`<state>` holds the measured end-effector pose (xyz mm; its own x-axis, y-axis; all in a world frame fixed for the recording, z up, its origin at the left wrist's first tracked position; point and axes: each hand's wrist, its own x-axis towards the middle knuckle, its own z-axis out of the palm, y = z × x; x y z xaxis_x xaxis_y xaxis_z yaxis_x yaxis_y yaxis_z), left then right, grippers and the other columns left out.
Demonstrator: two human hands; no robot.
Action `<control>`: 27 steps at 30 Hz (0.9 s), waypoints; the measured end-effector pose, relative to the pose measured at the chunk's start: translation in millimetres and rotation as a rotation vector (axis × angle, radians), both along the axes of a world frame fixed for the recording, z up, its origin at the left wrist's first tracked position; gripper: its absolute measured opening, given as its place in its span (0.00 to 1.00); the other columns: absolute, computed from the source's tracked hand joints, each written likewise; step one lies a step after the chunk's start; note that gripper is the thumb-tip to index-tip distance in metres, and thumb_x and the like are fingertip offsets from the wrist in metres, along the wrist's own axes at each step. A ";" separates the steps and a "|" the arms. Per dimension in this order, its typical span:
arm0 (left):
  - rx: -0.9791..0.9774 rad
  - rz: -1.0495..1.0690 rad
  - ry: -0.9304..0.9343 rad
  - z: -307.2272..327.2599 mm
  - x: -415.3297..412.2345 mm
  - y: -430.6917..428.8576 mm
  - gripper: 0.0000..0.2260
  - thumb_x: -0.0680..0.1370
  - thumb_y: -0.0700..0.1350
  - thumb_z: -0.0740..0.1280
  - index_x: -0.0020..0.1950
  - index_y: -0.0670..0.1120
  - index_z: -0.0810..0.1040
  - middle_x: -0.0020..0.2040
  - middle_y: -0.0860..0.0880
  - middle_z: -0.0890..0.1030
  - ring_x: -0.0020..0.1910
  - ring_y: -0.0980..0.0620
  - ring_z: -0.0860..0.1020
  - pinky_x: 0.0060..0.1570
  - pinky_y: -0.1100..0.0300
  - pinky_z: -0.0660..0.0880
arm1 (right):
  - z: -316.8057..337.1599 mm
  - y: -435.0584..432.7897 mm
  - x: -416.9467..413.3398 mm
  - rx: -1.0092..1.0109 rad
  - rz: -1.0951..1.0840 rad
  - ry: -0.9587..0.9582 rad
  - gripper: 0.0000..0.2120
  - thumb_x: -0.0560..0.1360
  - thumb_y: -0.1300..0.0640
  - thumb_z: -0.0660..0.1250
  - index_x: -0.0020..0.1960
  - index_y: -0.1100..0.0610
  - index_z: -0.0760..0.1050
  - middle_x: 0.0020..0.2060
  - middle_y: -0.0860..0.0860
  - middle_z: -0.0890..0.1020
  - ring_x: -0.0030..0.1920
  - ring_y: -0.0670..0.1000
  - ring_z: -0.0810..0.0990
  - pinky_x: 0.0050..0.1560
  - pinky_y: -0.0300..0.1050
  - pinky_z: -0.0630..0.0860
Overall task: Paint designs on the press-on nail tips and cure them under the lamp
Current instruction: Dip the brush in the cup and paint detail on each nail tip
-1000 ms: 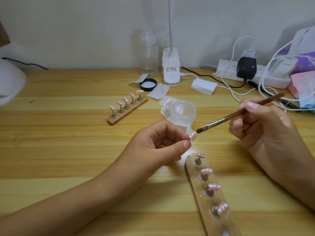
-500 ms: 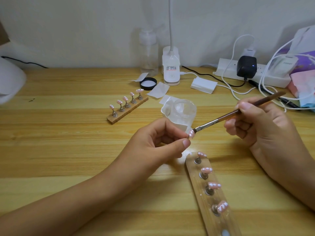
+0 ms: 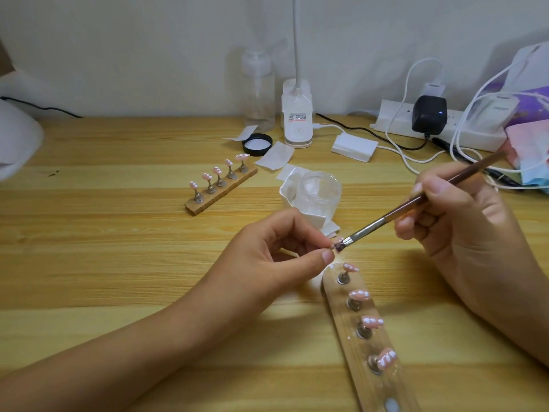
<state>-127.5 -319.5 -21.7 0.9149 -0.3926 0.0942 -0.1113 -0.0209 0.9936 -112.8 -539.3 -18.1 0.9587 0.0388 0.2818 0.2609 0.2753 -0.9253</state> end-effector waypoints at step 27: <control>0.019 0.001 -0.001 -0.5 -0.3 -0.6 0.06 0.70 0.43 0.72 0.38 0.54 0.81 0.36 0.54 0.79 0.37 0.59 0.75 0.38 0.69 0.72 | -0.5 0.1 0.4 -0.015 -0.015 0.020 0.04 0.68 0.46 0.71 0.38 0.46 0.80 0.29 0.49 0.81 0.29 0.46 0.80 0.32 0.36 0.77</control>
